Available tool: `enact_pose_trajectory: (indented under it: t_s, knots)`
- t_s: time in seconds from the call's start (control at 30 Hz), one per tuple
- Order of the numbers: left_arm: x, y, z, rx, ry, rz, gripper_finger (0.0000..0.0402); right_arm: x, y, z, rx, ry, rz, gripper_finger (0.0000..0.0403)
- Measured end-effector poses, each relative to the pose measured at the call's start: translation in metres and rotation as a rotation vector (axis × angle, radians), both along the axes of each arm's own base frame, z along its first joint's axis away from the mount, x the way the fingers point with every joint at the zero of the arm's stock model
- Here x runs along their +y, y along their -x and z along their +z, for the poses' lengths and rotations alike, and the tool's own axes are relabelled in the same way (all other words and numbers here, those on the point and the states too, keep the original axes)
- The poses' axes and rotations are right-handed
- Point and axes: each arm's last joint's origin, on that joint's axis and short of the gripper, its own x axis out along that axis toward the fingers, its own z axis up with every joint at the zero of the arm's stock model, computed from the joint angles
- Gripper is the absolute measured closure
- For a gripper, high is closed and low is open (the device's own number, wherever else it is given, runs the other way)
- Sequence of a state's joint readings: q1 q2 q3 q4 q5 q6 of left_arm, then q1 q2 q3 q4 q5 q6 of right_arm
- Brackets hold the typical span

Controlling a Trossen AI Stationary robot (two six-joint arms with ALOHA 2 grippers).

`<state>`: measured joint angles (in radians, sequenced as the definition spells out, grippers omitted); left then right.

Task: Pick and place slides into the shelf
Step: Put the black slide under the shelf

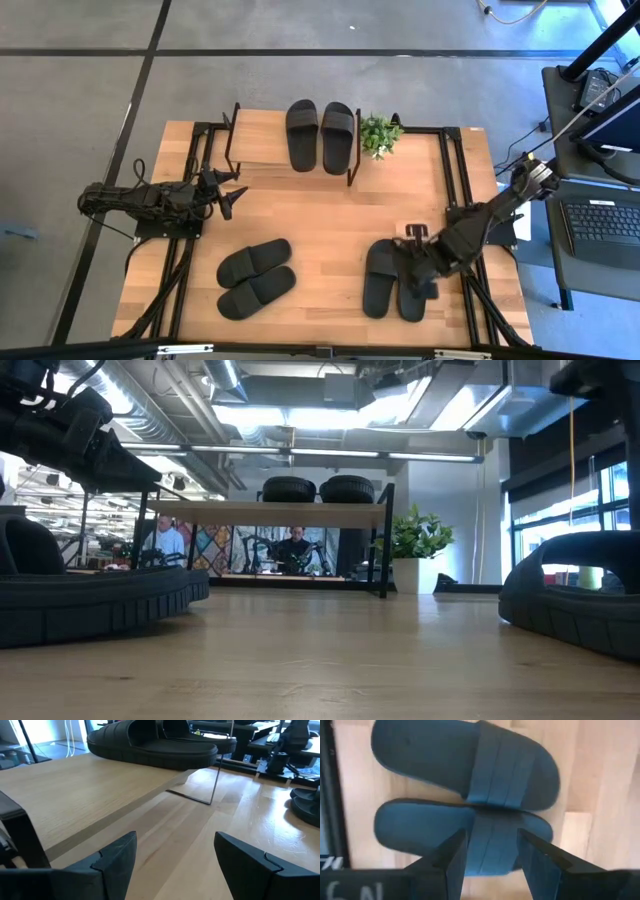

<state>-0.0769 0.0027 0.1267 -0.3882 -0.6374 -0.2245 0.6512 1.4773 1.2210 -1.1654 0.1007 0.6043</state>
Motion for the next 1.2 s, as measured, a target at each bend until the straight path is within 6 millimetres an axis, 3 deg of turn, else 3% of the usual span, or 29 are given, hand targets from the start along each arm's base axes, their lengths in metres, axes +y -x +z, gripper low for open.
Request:
enact_pose_trajectory:
  t_s: [0.37,0.67,0.83,1.03,1.2]
  knots:
    - [0.000,0.000,0.000,0.000,0.000,0.001,0.0143,0.041,0.010,-0.064,0.149,0.181,-0.088,0.0232]
    - [0.000,0.000,0.000,-0.001,0.001,0.001,0.0143,0.042,0.010,-0.102,0.299,0.414,-0.184,0.0232]
    - [0.000,0.000,0.000,-0.001,0.001,0.001,0.0143,0.041,0.010,-0.105,0.318,0.436,-0.184,0.0263]
    - [0.000,0.000,0.000,-0.001,0.001,0.002,0.0143,0.041,0.010,-0.095,0.316,0.432,-0.180,0.0384]
    - [0.000,0.000,0.000,-0.001,0.000,0.003,0.0143,0.031,0.017,-0.071,0.343,0.441,-0.210,0.0387]
